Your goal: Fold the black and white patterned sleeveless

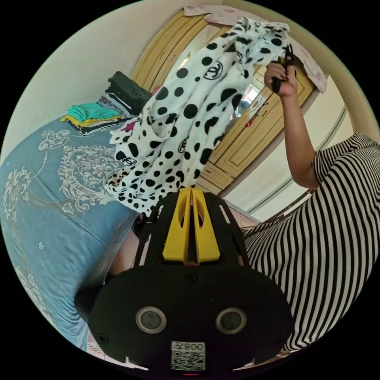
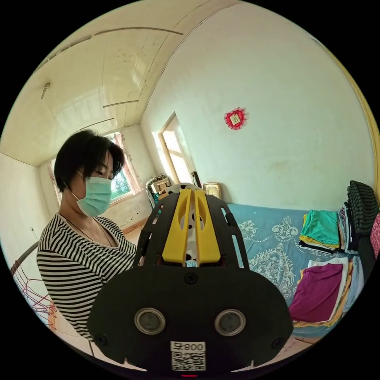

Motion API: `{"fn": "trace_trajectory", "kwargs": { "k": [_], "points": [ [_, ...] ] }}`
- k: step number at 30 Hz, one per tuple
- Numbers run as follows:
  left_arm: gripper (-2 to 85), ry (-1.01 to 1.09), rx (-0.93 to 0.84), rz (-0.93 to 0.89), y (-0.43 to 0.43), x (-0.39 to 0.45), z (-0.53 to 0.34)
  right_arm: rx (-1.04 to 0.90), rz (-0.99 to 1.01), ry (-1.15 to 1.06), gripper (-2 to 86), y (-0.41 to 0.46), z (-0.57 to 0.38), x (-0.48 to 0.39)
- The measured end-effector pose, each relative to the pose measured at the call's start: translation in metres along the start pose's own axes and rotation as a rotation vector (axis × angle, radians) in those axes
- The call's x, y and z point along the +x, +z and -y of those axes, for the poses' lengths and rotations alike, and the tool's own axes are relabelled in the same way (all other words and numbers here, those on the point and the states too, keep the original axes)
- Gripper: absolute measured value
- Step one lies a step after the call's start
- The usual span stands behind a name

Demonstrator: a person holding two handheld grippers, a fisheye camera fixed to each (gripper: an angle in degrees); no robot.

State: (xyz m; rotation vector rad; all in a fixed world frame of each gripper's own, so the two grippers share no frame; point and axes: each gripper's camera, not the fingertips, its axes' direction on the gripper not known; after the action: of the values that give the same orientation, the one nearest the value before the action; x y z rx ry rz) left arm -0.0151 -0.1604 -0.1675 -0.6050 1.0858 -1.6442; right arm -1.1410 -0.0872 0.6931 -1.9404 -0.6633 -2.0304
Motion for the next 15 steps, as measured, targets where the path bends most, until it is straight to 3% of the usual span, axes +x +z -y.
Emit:
{"fn": "trace_trajectory", "kwargs": {
  "k": [3, 9, 15],
  "points": [
    [3.1, -0.073, 0.092, 0.031, -0.005, -0.032, -0.039, 0.029, 0.018, 0.011, 1.1, -0.026, 0.010, 0.013],
    [10.2, -0.032, 0.085, 0.180, 0.023, -0.098, -0.057, 0.071, 0.010, -0.008, 1.0, -0.067, 0.045, 0.034],
    [11.7, -0.292, 0.190, -0.264, 0.080, -0.222, -0.093, 0.056, -0.004, -0.007, 1.1, -0.086, 0.075, 0.061]
  ]
}}
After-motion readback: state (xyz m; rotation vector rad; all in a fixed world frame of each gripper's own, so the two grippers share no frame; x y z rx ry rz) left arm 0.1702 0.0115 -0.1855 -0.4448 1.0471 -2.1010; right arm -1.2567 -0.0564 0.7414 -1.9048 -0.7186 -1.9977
